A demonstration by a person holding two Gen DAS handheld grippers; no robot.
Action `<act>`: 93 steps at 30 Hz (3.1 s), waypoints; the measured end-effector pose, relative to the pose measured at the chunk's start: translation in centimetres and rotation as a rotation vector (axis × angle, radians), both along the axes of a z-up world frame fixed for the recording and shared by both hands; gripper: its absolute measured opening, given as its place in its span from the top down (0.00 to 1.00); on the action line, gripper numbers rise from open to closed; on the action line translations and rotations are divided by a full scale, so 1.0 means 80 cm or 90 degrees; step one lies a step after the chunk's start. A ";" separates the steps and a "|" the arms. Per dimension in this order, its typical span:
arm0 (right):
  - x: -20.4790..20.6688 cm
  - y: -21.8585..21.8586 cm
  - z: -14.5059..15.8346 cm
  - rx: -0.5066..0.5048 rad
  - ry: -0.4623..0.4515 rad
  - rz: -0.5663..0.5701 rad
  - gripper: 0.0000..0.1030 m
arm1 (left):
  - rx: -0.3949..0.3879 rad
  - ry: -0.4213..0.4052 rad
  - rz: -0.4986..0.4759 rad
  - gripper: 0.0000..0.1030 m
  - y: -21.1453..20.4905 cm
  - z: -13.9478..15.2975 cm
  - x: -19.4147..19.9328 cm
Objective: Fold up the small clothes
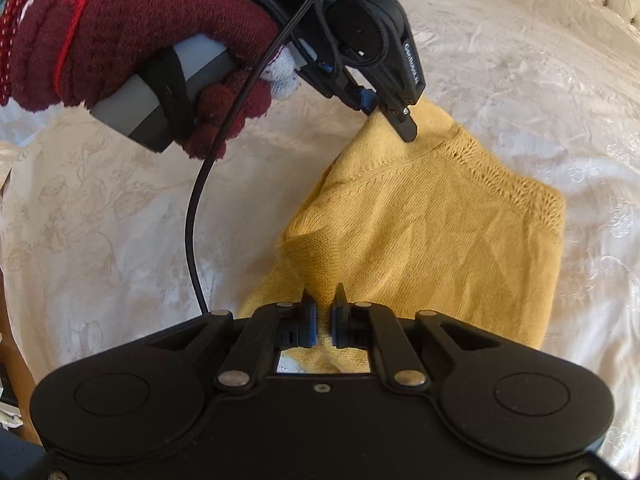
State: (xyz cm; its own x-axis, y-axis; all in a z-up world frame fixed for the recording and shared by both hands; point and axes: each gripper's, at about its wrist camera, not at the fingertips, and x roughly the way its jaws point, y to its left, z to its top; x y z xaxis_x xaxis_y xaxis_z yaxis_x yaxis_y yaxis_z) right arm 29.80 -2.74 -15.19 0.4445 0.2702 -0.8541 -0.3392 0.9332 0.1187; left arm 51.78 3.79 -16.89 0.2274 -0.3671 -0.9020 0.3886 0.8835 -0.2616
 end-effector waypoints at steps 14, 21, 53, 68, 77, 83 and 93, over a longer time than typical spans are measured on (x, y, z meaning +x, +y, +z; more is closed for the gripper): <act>-0.028 0.032 -0.007 0.030 0.016 0.094 0.54 | -0.012 0.012 0.005 0.75 0.018 -0.019 0.004; -0.053 0.003 0.022 0.073 -0.002 0.043 0.43 | 0.055 -0.055 0.044 0.35 0.034 -0.012 -0.003; -0.049 -0.165 -0.011 0.092 0.077 -0.289 0.01 | 0.081 0.000 0.108 0.06 0.057 -0.026 -0.207; -0.052 -0.202 -0.056 0.021 0.156 -0.310 0.01 | 0.073 0.041 0.131 0.00 0.089 -0.052 -0.207; -0.038 -0.238 -0.002 0.147 0.073 -0.319 0.01 | -0.018 0.007 0.159 0.01 0.104 0.008 -0.188; 0.025 -0.251 -0.008 0.211 0.062 -0.324 0.01 | -0.049 -0.002 0.154 0.01 0.075 0.010 -0.127; 0.098 -0.258 -0.051 0.297 0.104 -0.315 0.01 | -0.027 0.038 0.084 0.01 0.028 -0.042 -0.085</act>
State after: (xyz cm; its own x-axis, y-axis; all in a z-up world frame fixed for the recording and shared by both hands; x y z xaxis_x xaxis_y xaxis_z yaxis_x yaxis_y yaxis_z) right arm 37.61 -23.36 -19.24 0.4863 0.4234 -0.7643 0.1688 0.8128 0.5576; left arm 44.97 6.02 -20.25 0.2230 -0.3759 -0.8994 0.2530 0.9133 -0.3190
